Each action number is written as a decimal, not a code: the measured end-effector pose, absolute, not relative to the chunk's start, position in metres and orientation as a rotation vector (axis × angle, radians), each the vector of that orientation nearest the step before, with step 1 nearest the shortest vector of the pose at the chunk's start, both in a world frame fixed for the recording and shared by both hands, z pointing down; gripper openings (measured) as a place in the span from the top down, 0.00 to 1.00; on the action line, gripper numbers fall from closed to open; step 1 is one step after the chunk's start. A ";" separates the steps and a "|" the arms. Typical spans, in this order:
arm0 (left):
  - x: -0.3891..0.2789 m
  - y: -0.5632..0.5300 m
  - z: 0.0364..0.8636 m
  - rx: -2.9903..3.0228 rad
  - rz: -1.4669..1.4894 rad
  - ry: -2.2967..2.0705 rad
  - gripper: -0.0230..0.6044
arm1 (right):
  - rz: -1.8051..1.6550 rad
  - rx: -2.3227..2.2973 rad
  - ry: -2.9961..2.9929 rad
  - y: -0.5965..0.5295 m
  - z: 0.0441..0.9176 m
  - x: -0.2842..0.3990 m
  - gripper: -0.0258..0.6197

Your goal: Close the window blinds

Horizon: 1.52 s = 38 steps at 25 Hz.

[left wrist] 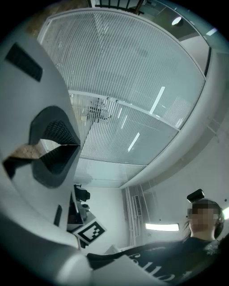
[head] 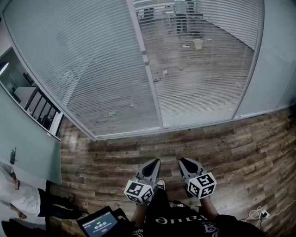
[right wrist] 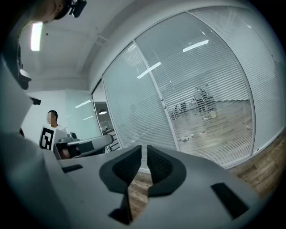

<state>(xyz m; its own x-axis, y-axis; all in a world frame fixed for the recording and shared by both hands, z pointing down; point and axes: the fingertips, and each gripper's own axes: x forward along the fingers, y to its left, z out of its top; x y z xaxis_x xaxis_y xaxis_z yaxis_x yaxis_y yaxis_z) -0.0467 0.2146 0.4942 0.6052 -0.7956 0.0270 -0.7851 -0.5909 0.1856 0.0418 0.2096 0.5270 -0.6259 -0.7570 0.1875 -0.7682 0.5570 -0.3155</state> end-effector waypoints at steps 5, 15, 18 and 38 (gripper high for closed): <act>-0.055 0.152 0.502 2.641 -0.092 -1.310 0.95 | 0.587 1.367 -2.727 0.155 0.534 0.038 0.88; -0.120 -0.023 0.479 2.731 -0.062 -1.238 0.95 | 0.518 1.489 -2.711 -0.008 0.505 -0.024 0.88; -0.144 -0.074 0.471 2.765 -0.045 -1.245 0.95 | 0.526 1.528 -2.695 -0.046 0.498 -0.041 0.88; -0.139 -0.411 0.445 2.900 0.602 -1.708 0.63 | 0.546 1.429 -2.647 -0.266 0.517 -0.022 0.88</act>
<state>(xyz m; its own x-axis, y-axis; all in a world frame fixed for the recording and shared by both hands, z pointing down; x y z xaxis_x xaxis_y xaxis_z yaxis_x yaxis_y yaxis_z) -0.1390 -0.4109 0.4446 0.4496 -0.8795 0.1560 -0.7828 -0.4721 -0.4053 -0.0223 -0.2656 0.5167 -0.5602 -0.7929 0.2397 -0.8231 0.5002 -0.2690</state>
